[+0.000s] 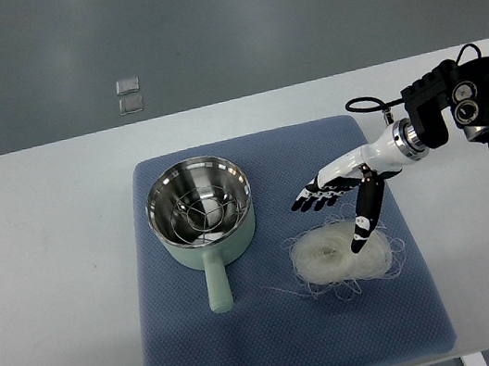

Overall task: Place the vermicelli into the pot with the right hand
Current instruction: 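Lower the right hand and close its fingers around the vermicelli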

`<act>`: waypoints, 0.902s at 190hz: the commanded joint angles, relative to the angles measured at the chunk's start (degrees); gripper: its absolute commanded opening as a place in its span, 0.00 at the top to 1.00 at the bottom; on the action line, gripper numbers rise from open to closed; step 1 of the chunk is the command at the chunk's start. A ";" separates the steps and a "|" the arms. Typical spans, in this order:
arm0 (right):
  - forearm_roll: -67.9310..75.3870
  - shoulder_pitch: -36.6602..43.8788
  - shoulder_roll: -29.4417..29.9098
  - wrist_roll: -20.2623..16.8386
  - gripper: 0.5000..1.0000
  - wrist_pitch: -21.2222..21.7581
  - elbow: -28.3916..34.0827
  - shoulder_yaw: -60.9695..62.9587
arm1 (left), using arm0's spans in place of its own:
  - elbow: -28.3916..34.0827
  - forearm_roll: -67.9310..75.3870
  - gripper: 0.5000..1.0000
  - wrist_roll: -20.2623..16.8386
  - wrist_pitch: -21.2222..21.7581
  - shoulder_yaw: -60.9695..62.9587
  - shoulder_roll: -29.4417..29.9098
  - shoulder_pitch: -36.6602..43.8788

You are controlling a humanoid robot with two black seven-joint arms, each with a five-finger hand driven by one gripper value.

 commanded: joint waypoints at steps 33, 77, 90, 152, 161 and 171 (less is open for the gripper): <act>-0.90 -2.98 -0.17 0.20 0.03 -1.12 0.09 0.17 | 0.25 0.02 0.00 0.00 0.00 0.00 0.00 0.00; -4.06 -5.88 -0.09 4.95 0.05 -4.46 0.26 0.17 | 0.34 0.02 0.00 0.00 0.00 0.00 0.00 0.00; -5.64 -7.20 0.00 5.48 0.08 -6.04 0.26 0.17 | 0.34 0.02 0.00 0.00 0.00 0.00 0.00 0.00; -6.96 -11.07 0.09 8.82 0.36 -12.37 0.00 0.17 | 0.34 0.02 0.00 0.00 0.00 0.00 0.00 0.00; -7.40 -11.15 0.79 8.82 0.73 -13.69 -0.18 0.17 | 0.34 0.02 0.00 0.00 0.00 0.00 0.00 0.00; -9.07 -11.15 0.97 8.91 1.00 -14.30 -0.18 0.26 | 0.34 0.02 0.00 0.00 0.00 0.00 0.00 0.00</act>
